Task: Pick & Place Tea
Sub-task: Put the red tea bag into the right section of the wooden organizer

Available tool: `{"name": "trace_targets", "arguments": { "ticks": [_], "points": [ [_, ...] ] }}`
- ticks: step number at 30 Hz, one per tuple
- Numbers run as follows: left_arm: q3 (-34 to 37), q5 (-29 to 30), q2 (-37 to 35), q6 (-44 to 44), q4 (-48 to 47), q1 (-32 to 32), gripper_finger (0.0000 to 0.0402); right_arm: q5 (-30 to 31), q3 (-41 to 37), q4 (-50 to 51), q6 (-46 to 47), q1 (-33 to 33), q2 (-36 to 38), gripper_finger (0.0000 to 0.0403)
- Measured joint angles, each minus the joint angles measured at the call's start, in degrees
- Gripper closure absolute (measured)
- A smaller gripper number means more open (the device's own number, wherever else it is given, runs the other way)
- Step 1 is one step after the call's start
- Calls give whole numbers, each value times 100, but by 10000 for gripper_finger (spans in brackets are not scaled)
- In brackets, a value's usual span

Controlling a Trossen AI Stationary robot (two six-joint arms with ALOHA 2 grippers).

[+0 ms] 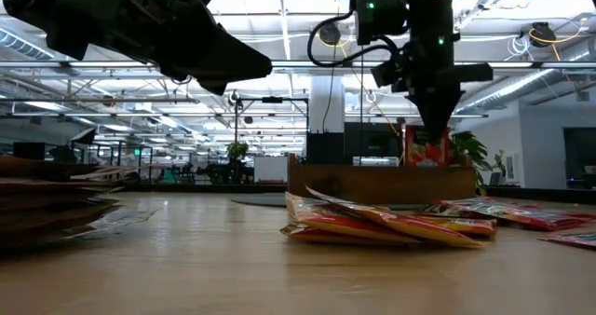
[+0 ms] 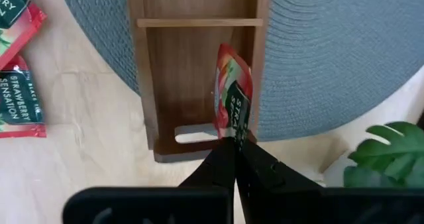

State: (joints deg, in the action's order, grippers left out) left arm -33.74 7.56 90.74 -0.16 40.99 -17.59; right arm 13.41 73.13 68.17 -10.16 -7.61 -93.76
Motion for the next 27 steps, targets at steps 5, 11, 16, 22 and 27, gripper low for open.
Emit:
{"name": "trace_targets", "arguments": {
  "ticks": [5,11,16,22,27],
  "points": [
    [0,2,2,-3,0,1,364,-11,-337,-218,-19,-10,0,403],
    [0,4,0,-40,0,1,364,4,-566,-485,-106,-31,0,403],
    [0,4,0,-39,0,1,364,-13,-580,-602,-105,-29,0,392],
    [-2,5,0,-38,0,1,364,-9,-582,-804,34,-32,0,353],
    [-2,6,0,-38,0,1,364,179,-582,-809,194,-32,0,310]
  ]
}}
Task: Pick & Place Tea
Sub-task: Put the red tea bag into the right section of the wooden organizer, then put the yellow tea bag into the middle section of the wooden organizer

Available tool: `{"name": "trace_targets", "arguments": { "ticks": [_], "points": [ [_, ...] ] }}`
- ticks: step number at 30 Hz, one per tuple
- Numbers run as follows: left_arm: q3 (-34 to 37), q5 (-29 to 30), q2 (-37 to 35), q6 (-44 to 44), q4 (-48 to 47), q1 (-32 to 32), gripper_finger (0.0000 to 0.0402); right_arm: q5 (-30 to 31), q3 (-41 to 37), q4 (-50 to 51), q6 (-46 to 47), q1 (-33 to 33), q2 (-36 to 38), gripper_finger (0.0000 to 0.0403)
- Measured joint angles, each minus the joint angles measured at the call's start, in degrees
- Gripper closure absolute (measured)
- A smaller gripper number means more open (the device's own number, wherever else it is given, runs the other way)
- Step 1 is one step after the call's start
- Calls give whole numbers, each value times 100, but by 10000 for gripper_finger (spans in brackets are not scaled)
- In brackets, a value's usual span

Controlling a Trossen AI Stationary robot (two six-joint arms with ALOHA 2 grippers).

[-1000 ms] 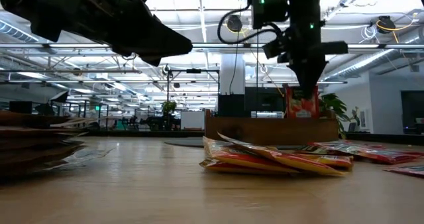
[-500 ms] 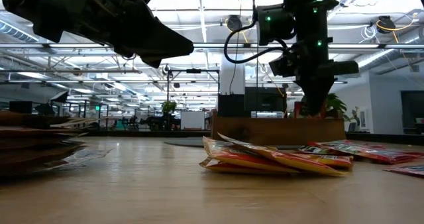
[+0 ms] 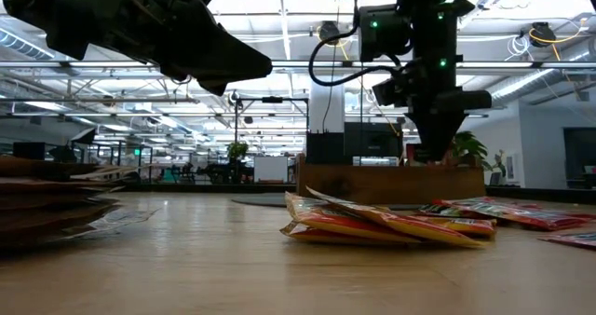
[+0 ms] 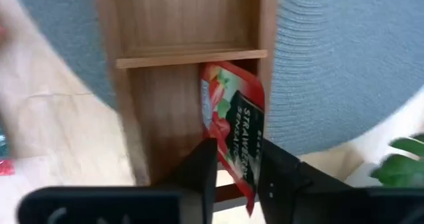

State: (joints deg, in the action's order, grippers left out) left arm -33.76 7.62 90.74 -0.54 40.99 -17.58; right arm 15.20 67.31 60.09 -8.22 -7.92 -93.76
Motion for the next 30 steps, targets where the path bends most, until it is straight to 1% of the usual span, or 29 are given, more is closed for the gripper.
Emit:
{"name": "trace_targets", "arguments": {
  "ticks": [3,7,10,12,15,16,18,20,22,25,27,30],
  "points": [
    [0,0,0,0,0,0,364,132,0,16,6,0,0,288],
    [0,1,0,4,-2,0,364,726,8,76,5,0,114,265],
    [0,2,0,24,-2,0,364,1047,12,138,4,0,418,256],
    [0,4,0,24,-9,0,364,1038,13,214,36,18,729,253],
    [0,4,0,-24,-10,0,364,977,13,237,726,149,1305,253],
    [0,4,0,-93,-14,0,364,813,13,212,1051,220,1523,255],
    [0,4,0,-269,-34,-24,364,248,-20,-35,1769,434,1951,257],
    [-15,15,0,-326,-113,-72,364,-455,-229,-789,2392,780,2321,258],
    [-122,11,0,-331,-319,-139,364,-883,-630,-1773,2649,1290,2548,256],
    [-432,11,27,-413,-739,-274,364,-939,-1390,-3265,2591,2080,2597,252],
    [-679,56,232,-406,-918,-355,364,-931,-1913,-4246,2417,2500,2491,250],
    [-974,89,583,-276,-1035,-440,364,-935,-2566,-5534,2310,2879,2253,251]
  ]
}}
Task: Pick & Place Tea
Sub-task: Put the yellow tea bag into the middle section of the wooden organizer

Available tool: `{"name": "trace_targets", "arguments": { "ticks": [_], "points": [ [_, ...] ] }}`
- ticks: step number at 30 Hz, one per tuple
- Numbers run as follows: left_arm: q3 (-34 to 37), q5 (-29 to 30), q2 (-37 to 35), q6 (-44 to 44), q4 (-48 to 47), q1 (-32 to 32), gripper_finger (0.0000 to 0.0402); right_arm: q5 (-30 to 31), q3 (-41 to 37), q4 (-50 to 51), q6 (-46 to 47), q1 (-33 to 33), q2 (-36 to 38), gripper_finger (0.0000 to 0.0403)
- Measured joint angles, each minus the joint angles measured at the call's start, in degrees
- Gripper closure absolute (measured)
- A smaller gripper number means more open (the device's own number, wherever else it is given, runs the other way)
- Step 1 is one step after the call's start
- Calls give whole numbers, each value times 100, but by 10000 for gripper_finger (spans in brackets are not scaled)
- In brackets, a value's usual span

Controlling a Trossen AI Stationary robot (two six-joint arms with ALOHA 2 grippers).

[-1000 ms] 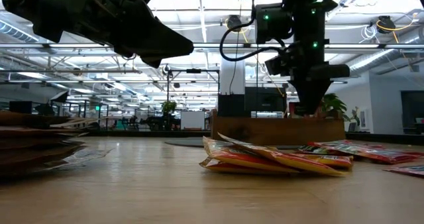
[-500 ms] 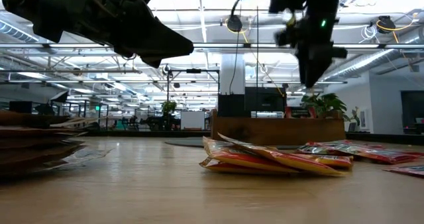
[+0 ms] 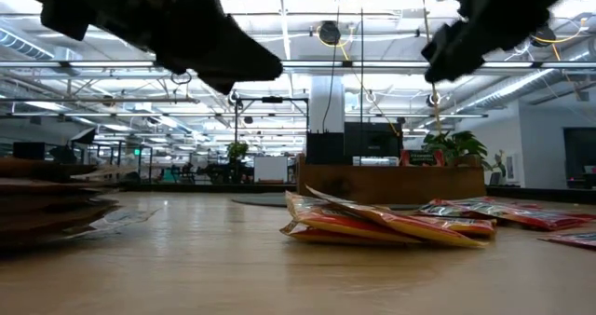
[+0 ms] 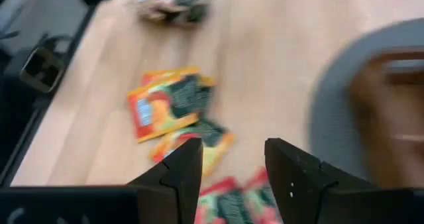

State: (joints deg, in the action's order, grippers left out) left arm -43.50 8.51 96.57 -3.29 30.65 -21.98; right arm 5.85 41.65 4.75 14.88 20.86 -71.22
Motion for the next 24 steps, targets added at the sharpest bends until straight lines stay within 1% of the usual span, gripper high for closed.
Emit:
{"name": "trace_targets", "arguments": {
  "ticks": [3,6,9,14,17,19,24],
  "points": [
    [-279,-3,271,65,-111,28,364,6,-290,-417,-84,125,-124,253],
    [-498,-16,484,167,-245,129,364,-49,-371,-135,-99,92,-187,254],
    [-534,-154,501,149,-363,239,364,-419,-358,39,-245,5,-333,252],
    [-534,-359,521,-44,-353,340,364,-471,-449,66,-549,-48,-565,247],
    [-531,-361,521,-48,-402,350,364,-493,-473,22,-794,-144,-629,244],
    [-531,-375,521,-52,-410,346,364,-637,-476,-29,-941,-244,-647,242],
    [-529,-378,521,-30,-442,309,364,-803,-474,-106,-1065,-483,-651,238]
  ]
}}
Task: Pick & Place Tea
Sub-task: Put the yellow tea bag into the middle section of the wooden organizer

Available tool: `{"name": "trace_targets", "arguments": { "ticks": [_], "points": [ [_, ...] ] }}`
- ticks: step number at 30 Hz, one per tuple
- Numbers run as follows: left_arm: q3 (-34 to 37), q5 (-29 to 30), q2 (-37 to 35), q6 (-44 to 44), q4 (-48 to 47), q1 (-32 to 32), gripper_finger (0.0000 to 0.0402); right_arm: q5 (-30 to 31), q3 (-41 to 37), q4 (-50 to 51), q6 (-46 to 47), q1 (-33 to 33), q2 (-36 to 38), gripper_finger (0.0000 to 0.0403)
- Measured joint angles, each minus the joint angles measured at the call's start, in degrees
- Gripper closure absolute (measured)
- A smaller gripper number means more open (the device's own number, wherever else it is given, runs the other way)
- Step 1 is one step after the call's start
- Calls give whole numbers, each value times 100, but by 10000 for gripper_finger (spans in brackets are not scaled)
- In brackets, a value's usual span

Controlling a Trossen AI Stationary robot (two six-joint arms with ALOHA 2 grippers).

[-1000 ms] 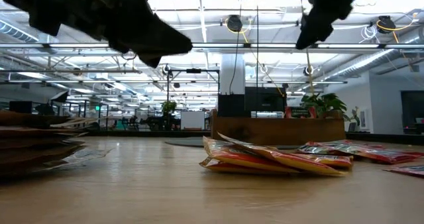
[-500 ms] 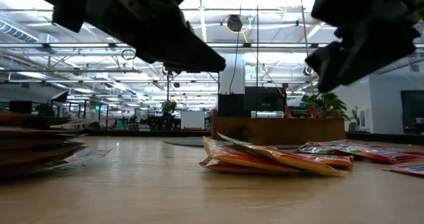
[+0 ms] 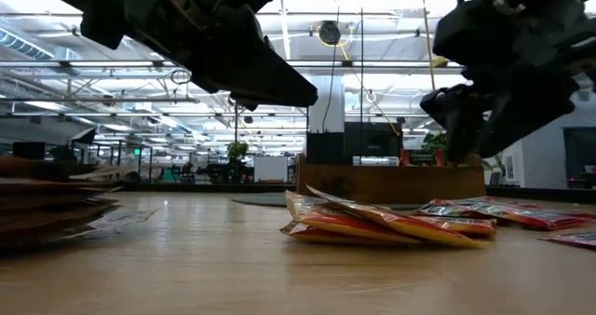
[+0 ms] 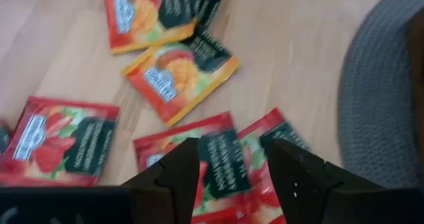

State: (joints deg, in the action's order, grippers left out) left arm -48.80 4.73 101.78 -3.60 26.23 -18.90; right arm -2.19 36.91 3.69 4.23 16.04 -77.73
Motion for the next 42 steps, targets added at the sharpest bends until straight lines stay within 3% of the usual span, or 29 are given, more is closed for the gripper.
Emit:
{"name": "trace_targets", "arguments": {
  "ticks": [5,10,18,24,30,34,38,42],
  "points": [
    [0,2,0,4,-35,6,364,-530,2,-307,-171,-237,-122,241],
    [0,2,0,4,-75,24,364,-556,-1,-451,-94,-334,-381,240],
    [0,-118,0,-160,-71,-20,364,-864,6,-2411,312,-104,-839,234],
    [0,-412,0,-465,-79,-350,364,-856,4,-3057,397,8,-1258,234],
    [13,264,112,-814,-80,-716,364,-830,7,-4196,242,18,-2058,234],
    [-4,347,204,-1330,203,-648,364,-837,7,-4706,90,64,-2309,234],
    [4,337,214,-1985,167,-540,364,-309,7,-4759,-396,491,-2315,245],
    [4,341,214,-2267,119,-501,364,246,7,-4845,-862,1044,-2312,292]
  ]
}}
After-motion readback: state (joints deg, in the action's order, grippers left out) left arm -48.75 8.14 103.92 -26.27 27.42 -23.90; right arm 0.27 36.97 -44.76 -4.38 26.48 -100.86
